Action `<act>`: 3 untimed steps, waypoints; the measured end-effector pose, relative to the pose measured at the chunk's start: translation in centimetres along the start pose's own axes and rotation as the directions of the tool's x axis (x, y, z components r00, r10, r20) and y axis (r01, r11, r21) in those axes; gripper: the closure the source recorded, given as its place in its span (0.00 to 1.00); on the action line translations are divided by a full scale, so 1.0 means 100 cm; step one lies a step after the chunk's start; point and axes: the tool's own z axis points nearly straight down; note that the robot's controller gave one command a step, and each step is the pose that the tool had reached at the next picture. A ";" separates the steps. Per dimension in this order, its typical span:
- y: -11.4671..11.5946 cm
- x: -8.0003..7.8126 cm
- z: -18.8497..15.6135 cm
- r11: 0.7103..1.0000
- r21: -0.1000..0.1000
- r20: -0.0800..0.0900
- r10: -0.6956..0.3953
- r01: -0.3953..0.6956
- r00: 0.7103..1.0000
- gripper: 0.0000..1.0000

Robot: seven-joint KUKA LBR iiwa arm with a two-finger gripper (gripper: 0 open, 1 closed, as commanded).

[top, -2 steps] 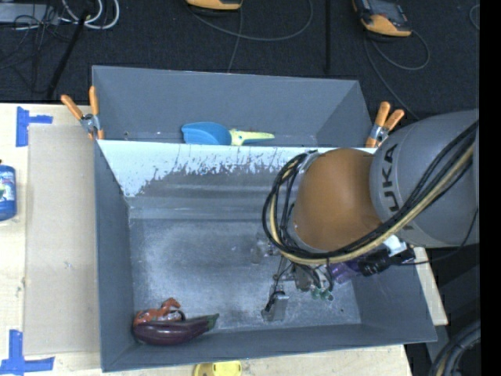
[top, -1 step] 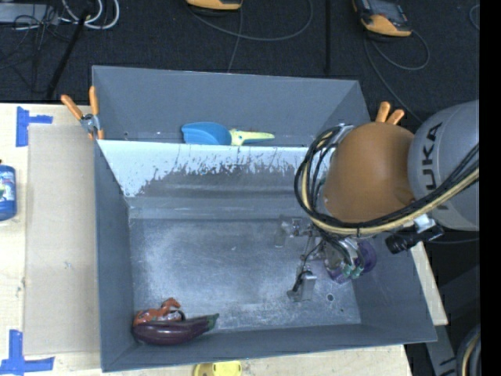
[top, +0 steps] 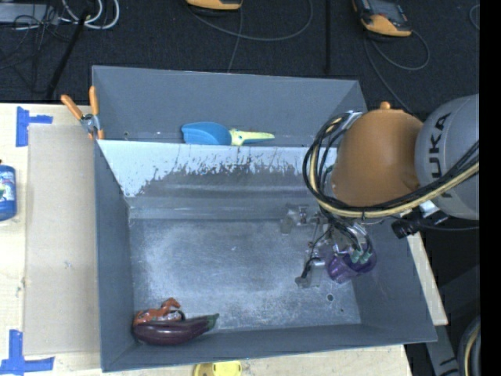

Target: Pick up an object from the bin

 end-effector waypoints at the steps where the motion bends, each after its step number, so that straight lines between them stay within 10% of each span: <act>1: -0.049 -0.010 -0.027 0.997 -0.004 -0.007 0.083 -0.083 0.997 0.00; 2: -0.046 -0.026 0.019 0.999 0.000 0.001 0.032 -0.032 0.999 0.00; 3: -0.054 -0.011 0.004 1.000 -0.007 -0.019 0.021 -0.022 1.000 0.00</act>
Offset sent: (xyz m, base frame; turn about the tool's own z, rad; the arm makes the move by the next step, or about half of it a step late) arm 0.0335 -0.0277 -0.0439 -0.0053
